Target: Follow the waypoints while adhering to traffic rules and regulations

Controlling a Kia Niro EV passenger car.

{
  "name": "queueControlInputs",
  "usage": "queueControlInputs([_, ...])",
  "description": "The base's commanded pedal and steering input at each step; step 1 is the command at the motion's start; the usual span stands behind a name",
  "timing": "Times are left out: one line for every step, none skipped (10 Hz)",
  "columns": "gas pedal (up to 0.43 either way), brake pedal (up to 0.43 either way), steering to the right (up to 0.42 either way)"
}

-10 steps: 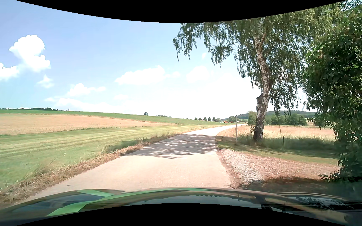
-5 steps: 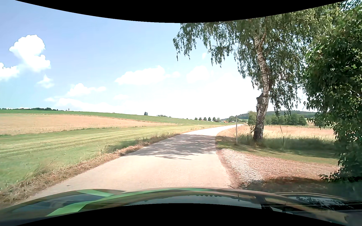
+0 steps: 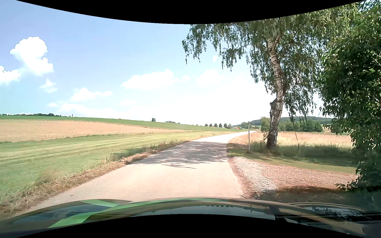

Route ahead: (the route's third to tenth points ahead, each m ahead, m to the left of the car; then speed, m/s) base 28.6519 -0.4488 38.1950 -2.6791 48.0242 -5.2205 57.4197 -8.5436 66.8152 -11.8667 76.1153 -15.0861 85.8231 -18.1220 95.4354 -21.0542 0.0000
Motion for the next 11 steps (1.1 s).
queueControlInputs([0.000,0.220,0.010])
queueControlInputs([0.000,0.220,0.010])
queueControlInputs([0.000,0.220,0.010])
queueControlInputs([0.000,0.220,0.010])
queueControlInputs([0.000,0.220,0.010])
queueControlInputs([0.000,0.220,0.010])
queueControlInputs([0.000,0.220,0.010])
queueControlInputs([0.000,0.220,0.010])
queueControlInputs([0.000,0.220,0.010])
queueControlInputs([0.000,0.220,0.010])
queueControlInputs([0.000,0.220,0.010])
